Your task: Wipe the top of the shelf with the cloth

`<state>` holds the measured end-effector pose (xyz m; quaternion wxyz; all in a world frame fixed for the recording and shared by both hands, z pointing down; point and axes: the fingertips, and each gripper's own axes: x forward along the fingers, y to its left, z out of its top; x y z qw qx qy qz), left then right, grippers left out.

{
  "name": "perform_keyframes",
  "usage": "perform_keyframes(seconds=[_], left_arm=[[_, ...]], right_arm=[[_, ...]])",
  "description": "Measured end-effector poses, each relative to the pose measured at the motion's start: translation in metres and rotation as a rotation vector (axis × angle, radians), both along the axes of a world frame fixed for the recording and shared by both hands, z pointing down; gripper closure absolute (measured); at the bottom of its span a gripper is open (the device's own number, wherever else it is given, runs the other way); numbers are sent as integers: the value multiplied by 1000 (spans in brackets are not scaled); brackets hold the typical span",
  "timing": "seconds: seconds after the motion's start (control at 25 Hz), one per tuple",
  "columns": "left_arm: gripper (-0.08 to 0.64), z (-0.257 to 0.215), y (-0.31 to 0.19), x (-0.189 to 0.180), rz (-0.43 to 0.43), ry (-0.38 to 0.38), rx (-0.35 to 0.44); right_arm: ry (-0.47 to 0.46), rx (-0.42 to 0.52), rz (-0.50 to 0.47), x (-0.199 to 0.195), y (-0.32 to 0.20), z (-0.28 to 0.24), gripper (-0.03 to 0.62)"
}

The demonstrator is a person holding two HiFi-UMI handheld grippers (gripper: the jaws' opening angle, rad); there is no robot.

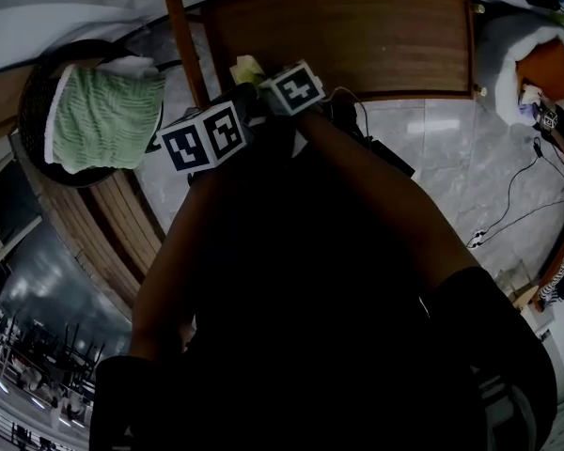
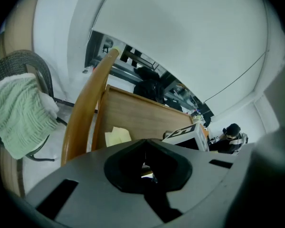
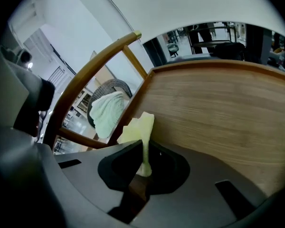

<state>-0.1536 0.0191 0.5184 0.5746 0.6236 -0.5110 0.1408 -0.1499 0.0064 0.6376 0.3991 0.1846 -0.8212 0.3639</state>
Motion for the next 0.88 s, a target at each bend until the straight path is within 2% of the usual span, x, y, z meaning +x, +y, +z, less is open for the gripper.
perform_keyframes(seconds=[0.08,0.32,0.52,0.88], left_arm=[[549,10,0,10,2,-25,-26],[549,34,-5,49,6,-35,-79],[549,52,-21,87,29,-54,-89],[549,55,-59,180,116,-9,-76]], right_arm=[[19,-5,15,18,-4,0,546],[53,4,57,76,-22,-2,546],[78,8,77,126,-39,-1,546],[114,21,135,216,-68,-6,546]])
